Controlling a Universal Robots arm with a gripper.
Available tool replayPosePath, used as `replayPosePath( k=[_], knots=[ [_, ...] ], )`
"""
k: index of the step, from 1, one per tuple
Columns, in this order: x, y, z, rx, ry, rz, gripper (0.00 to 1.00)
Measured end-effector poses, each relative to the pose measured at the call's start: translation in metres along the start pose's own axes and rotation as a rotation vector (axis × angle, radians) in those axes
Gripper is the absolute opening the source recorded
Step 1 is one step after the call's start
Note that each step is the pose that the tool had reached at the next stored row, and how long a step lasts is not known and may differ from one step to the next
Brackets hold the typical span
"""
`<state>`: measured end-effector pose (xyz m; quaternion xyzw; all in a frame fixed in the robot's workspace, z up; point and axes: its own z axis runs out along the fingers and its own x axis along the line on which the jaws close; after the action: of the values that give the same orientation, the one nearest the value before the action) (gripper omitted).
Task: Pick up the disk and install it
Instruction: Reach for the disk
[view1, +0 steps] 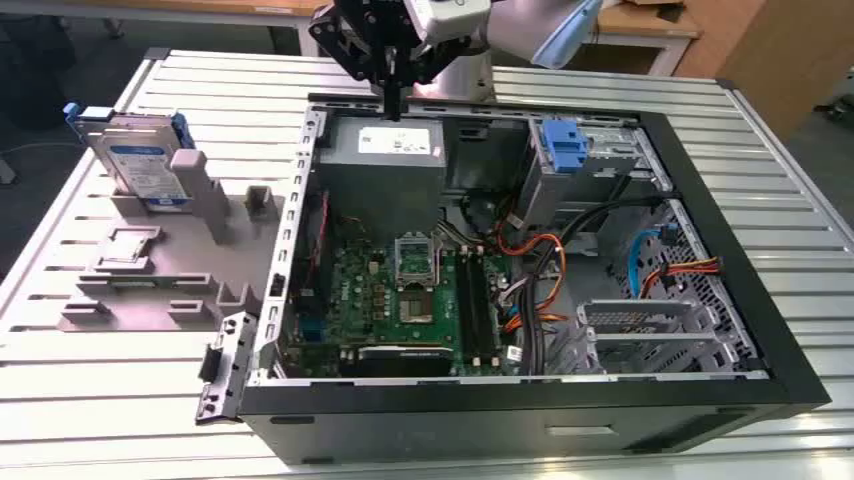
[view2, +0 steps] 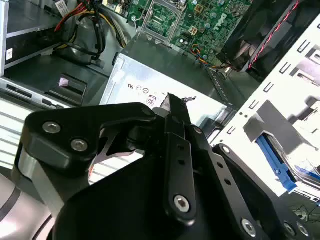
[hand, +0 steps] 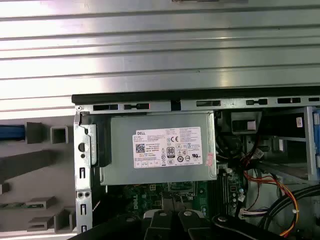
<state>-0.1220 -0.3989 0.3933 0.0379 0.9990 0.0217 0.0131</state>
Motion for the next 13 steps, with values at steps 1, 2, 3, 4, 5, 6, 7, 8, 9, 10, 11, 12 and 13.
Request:
replayPosePath(
  k=[1,2,3,4,5,6,7,8,9,10,11,12,13],
  knots=[
    [0.0000,0.0000,0.0000,-0.0001,0.0000,0.000,0.11],
    [0.0000,0.0000,0.0000,0.0000,0.0000,0.000,0.11],
    [0.0000,0.0000,0.0000,0.0000,0.0000,0.000,0.11],
    [0.0000,0.0000,0.0000,0.0000,0.0000,0.000,0.11],
    [0.0001,0.0000,0.0000,-0.0001,0.0000,0.000,0.11],
    [0.0003,0.0000,0.0000,-0.0001,-0.0001,0.000,0.11],
    [0.0007,0.0000,0.0000,-0.0001,-0.0001,0.000,0.11],
    [0.0009,-0.0001,0.0000,-0.0001,0.0000,0.000,0.11],
    [0.0011,-0.0001,0.0000,0.0000,0.0000,0.000,0.11],
    [0.0013,-0.0001,0.0000,-0.0001,0.0000,0.000,0.11],
    [0.0017,-0.0001,0.0000,-0.0001,0.0000,0.000,0.11],
    [0.0020,-0.0001,0.0000,-0.0001,-0.0001,0.000,0.11],
    [0.0023,-0.0002,0.0000,-0.0001,0.0000,0.000,0.11]
  ],
)
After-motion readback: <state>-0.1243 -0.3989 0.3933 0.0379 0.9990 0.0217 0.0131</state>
